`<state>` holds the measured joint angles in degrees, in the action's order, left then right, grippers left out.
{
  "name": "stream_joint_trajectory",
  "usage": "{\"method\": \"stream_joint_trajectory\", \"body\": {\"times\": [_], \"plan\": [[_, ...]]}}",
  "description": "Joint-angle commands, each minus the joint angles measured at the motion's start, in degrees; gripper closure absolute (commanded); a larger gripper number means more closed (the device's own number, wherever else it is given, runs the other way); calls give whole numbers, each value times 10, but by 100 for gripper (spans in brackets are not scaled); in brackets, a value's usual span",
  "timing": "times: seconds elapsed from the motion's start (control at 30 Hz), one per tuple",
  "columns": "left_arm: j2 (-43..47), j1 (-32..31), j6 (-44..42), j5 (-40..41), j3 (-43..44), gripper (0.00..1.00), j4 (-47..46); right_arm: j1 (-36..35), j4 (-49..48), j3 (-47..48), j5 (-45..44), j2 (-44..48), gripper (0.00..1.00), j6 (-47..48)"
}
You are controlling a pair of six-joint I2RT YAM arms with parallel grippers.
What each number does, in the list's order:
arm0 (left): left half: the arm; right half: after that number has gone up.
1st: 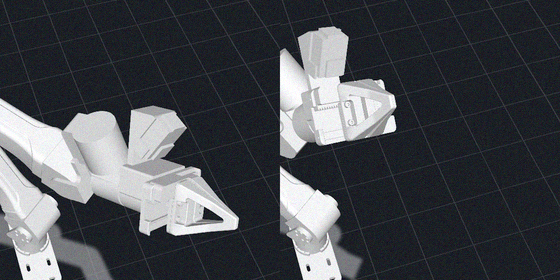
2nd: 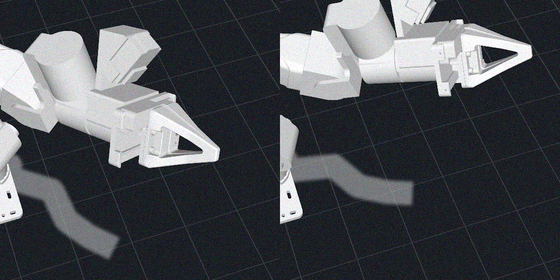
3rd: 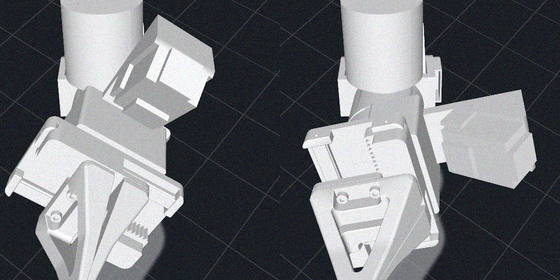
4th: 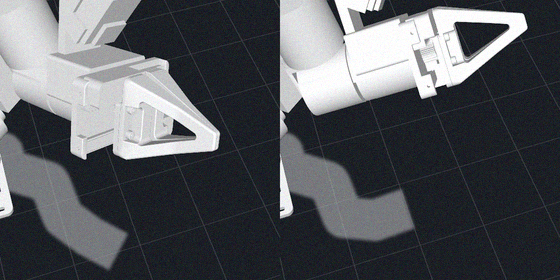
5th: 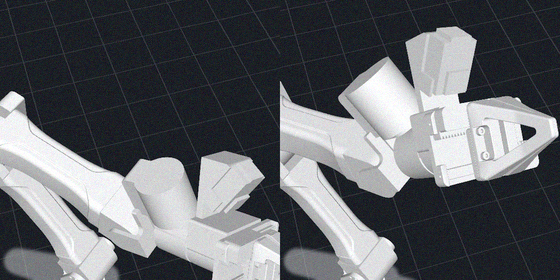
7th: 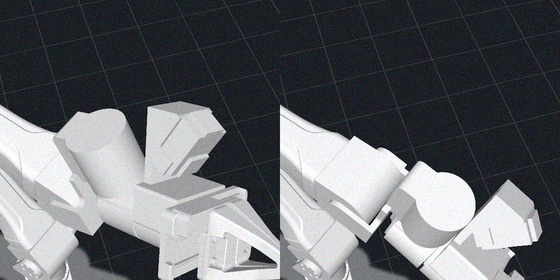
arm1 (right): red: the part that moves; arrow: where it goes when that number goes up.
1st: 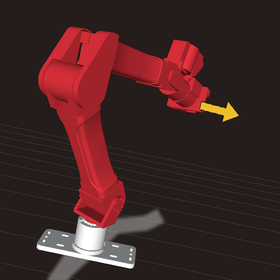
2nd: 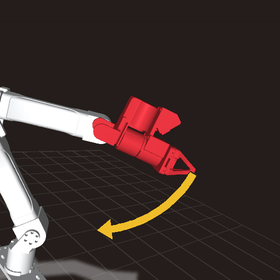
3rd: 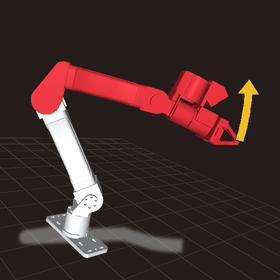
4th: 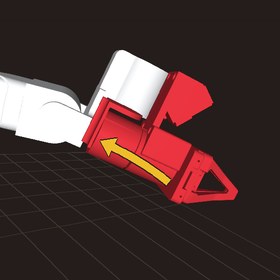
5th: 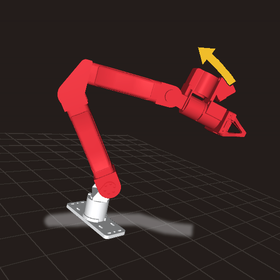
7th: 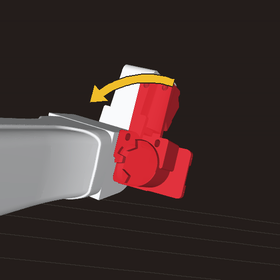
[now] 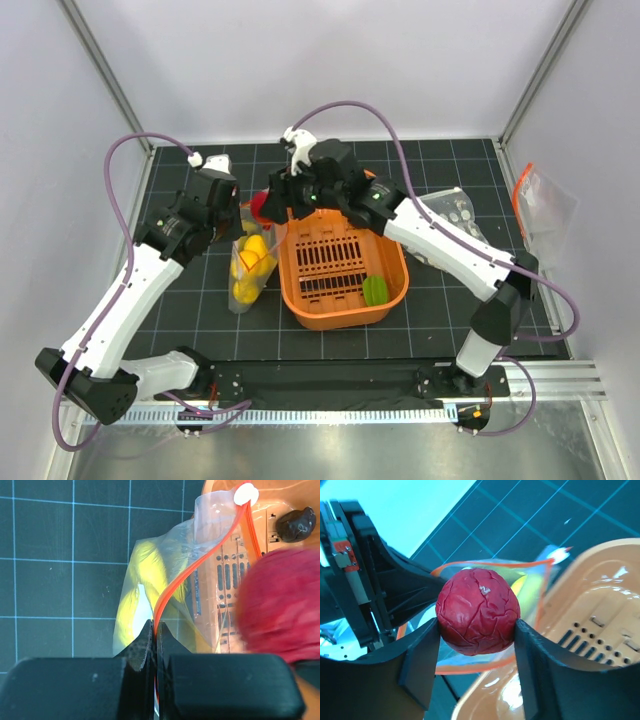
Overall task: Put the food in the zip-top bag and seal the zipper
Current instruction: Place the fake fruit in the zipper food storage bag, then pick up the fake fruit from the bin.
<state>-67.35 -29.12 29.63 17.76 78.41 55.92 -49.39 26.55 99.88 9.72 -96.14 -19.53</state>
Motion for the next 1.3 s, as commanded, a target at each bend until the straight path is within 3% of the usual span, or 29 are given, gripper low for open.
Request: {"method": "stream_joint_trajectory", "body": {"times": [0.0,0.03,0.07,0.1,0.3,0.43,0.8,1.0,1.27], "plan": [[6,2,-2,7,24,100,-29,-20,-18,31,13,-12,37,-7],[6,2,-2,9,24,100,-27,-22,-18,25,14,-12,24,-7],[6,2,-3,11,24,100,-27,-24,-17,22,11,-12,2,-6],[7,2,-3,16,24,100,-27,-25,-16,20,9,-12,0,-6],[10,2,-3,31,20,100,-21,-21,11,23,-83,7,0,15],[10,2,-4,32,17,100,-21,23,96,40,-164,-3,1,-2],[11,2,-24,44,16,100,-21,75,186,-21,-282,-48,18,77],[13,2,-27,47,14,100,-26,88,176,-44,-343,-98,16,120],[17,2,-27,45,8,100,-35,112,165,-26,-397,-170,14,95]]}}
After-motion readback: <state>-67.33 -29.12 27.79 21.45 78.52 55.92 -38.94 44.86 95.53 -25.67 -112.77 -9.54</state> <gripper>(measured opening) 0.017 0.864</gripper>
